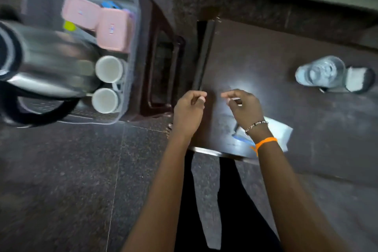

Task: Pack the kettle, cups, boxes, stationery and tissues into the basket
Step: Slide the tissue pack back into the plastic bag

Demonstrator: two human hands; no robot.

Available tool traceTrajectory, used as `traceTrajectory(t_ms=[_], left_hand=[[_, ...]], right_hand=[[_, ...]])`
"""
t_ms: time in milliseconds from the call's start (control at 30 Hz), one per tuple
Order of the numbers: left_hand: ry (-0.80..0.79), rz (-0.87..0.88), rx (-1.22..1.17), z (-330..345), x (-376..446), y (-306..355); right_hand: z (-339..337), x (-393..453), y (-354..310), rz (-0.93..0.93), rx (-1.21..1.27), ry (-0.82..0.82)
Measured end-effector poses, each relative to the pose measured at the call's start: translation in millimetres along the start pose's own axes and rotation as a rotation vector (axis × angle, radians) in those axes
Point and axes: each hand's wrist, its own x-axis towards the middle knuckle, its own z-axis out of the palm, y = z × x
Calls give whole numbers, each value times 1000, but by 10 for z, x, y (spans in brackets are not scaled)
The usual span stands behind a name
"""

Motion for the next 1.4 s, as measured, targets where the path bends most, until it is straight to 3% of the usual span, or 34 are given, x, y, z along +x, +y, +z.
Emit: traceTrajectory(t_ms=[200, 367, 500, 600, 733, 867, 1000, 1067, 1133, 1233, 1333, 1400], left_hand=[[-346, -69, 290, 932, -285, -238], [-445, -120, 420, 1499, -490, -436], [-474, -178, 461, 1733, -565, -584], [-435, -215, 482, 1764, -569, -663], [-354, -213, 473, 1628, -503, -764], [-255, -213, 433, 1454, -363, -874], [-402, -364, 291, 1448, -284, -1026], [-464, -339, 329, 1466, -258, -1135], [-410, -252, 365, 1441, -225, -1207], [-179, -189, 281, 1259, -153, -1188], [-66, -314, -29, 951, -102, -987], [-111, -369, -299, 716, -109, -753]], right_hand=[[-604, -412, 1290, 304, -40, 137], [-827, -454, 1896, 310, -196, 144], [-762, -313, 2128, 209, -427, 21], [-677, -304, 2256, 292, -556, -23], [-645, -318, 2303, 337, -454, 74], [-575, -395, 2269, 258, -407, -10], [-273, -461, 2155, 147, -634, -98], [-102, -421, 2125, 152, -677, -127], [-11, -328, 2065, 204, -572, -146], [-5, -158, 1766, 189, -252, -192], [-91, -28, 1265, 187, 107, -257], [-145, 26, 929, 191, 282, -269]])
